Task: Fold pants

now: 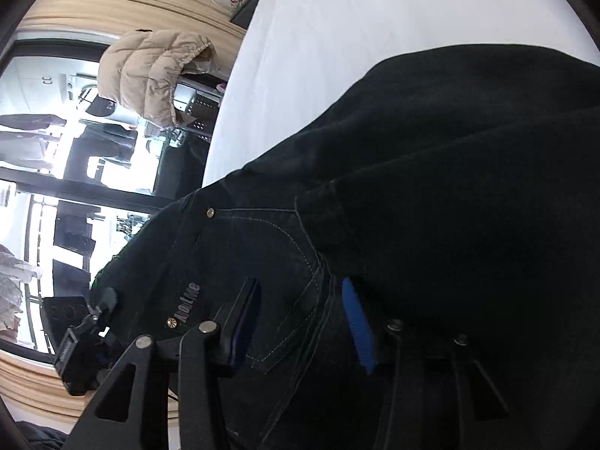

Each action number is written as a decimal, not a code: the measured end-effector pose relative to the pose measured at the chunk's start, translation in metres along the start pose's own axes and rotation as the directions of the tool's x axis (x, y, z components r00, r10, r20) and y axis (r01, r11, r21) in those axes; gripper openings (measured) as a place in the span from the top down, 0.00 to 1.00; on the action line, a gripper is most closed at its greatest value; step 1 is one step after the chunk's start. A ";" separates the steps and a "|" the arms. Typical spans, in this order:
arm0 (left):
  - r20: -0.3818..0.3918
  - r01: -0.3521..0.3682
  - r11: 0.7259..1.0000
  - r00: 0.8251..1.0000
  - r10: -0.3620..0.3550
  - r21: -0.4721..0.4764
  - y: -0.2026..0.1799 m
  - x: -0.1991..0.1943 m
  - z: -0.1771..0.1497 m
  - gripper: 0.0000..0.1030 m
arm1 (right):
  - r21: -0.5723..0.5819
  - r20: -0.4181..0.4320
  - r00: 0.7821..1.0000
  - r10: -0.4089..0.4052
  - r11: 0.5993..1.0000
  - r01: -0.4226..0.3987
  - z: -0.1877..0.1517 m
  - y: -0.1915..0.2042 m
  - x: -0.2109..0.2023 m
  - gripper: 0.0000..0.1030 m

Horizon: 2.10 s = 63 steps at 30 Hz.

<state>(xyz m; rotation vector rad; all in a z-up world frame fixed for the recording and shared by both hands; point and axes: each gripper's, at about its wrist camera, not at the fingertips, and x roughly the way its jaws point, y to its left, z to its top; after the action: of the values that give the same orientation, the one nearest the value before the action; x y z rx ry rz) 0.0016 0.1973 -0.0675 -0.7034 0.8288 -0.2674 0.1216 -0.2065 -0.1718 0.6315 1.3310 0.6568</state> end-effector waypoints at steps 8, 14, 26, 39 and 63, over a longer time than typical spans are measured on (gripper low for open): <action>-0.102 0.033 0.928 0.995 0.006 0.370 -0.129 0.067 -0.028 0.85 | 0.099 0.117 0.978 0.174 0.978 -0.186 0.014 -0.013 -0.068 0.31; -0.205 0.057 0.809 0.975 0.080 0.585 -0.194 0.143 -0.084 0.85 | 0.095 0.161 0.945 0.286 0.948 -0.303 0.014 -0.029 -0.107 0.18; -0.181 0.012 0.582 0.956 0.232 0.813 -0.233 0.188 -0.157 0.85 | 0.052 0.107 0.962 0.250 0.965 -0.256 0.007 -0.020 -0.102 0.15; -0.139 0.021 0.419 0.957 0.254 0.908 -0.255 0.192 -0.226 0.85 | 0.015 0.067 0.998 0.005 1.000 -0.006 0.004 -0.037 -0.110 0.85; -0.267 0.172 0.397 0.943 0.200 0.902 -0.307 0.248 -0.258 0.86 | 0.098 0.205 0.978 -0.025 0.995 0.005 -0.007 -0.117 -0.168 0.86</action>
<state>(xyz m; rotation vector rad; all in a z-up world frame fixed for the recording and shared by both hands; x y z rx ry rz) -0.0145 -0.2696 -0.1285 0.4640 0.8511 -0.7876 0.1027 -0.4093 -0.1483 0.7475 1.1781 0.5019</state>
